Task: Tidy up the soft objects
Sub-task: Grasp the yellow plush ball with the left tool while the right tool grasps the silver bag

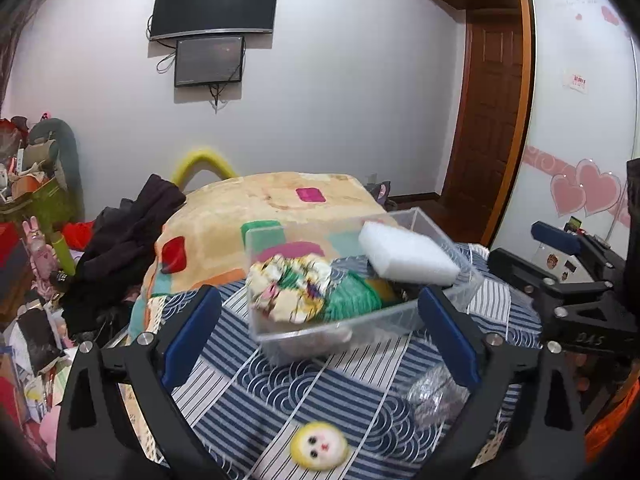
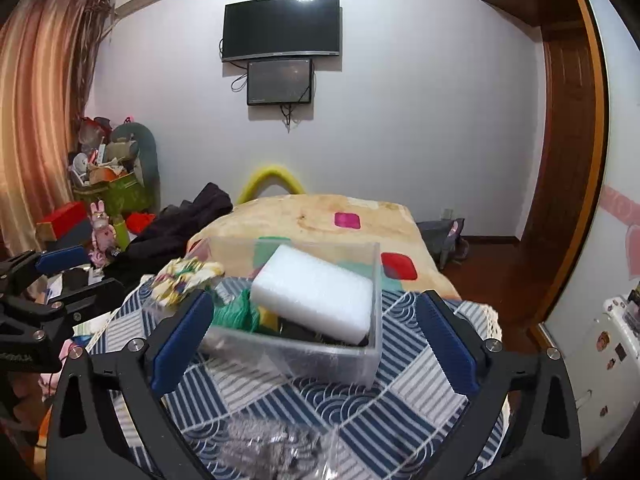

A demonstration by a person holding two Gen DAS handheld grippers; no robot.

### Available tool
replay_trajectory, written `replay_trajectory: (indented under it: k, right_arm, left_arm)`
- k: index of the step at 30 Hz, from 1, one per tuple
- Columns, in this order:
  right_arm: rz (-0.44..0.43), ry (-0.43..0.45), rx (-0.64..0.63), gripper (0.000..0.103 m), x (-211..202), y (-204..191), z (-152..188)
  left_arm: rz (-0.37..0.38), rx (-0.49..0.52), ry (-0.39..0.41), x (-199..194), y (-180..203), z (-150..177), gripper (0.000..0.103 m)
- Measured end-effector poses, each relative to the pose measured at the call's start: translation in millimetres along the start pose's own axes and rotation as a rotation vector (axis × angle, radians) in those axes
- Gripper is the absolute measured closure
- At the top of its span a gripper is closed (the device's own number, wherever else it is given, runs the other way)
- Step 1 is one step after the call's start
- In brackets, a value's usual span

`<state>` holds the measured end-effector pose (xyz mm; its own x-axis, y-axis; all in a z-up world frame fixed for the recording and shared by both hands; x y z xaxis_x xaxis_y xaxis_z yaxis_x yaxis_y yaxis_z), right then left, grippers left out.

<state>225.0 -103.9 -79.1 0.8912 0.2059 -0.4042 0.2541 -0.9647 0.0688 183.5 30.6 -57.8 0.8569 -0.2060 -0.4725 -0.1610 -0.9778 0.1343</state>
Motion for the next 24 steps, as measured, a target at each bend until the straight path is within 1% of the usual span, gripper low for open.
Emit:
replay_trajectory:
  k: [4,8,12,15,17,21,22,23,24]
  right_arm:
    - [-0.026,-0.036,0.013,0.002,1.0,-5.5,15.7]
    - [-0.030,-0.088,0.001,0.002,4.9,-13.0,38.2]
    - [-0.049,-0.169,-0.003,0.002,20.1,-22.0,63.9]
    - [-0.067,-0.219,0.004,0.002,23.6,-26.5,82.7]
    - [-0.066,-0.252,-0.005,0.002,29.8,-29.4,92.9]
    - [-0.074,-0.305,-0.014,0.002,36.7,-32.8,108.7]
    - [-0.079,-0.317,-0.015,0.002,39.4,-33.7,112.2]
    - [-0.082,-0.322,-0.015,0.002,39.8,-33.1,115.2]
    - [-0.084,-0.333,-0.019,0.003,42.0,-34.0,118.4]
  left_arm:
    - [-0.004,-0.003,-0.029,-3.1,-1.7,23.0,0.002]
    - [0.001,-0.030,-0.093,5.4,-5.5,55.3,0.002]
    - [0.019,-0.038,-0.170,20.1,-4.7,88.8,0.002]
    - [0.025,-0.047,-0.190,26.6,-4.5,101.7,0.003]
    - [0.025,-0.054,-0.201,30.3,-4.3,108.4,0.015]
    - [0.024,-0.074,-0.246,41.3,-5.7,121.4,0.025]
    - [0.026,-0.082,-0.256,44.2,-7.0,124.7,0.030]
    - [0.031,-0.091,-0.267,47.0,-8.1,128.2,0.038]
    - [0.036,-0.100,-0.278,49.8,-9.3,131.6,0.043]
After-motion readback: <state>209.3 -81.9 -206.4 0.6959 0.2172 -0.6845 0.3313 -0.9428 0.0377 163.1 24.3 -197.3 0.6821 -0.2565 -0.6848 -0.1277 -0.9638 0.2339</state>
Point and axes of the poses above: each gripper's, at about its wrist camera, not at the fingertips, and x roughly the way its jaws point, y to its right, z to its underside, the point moved 6 cm from there along x, roughly the way its jaws point, and after that the axes turned 7 degrees about z, right-handed, at the moved point
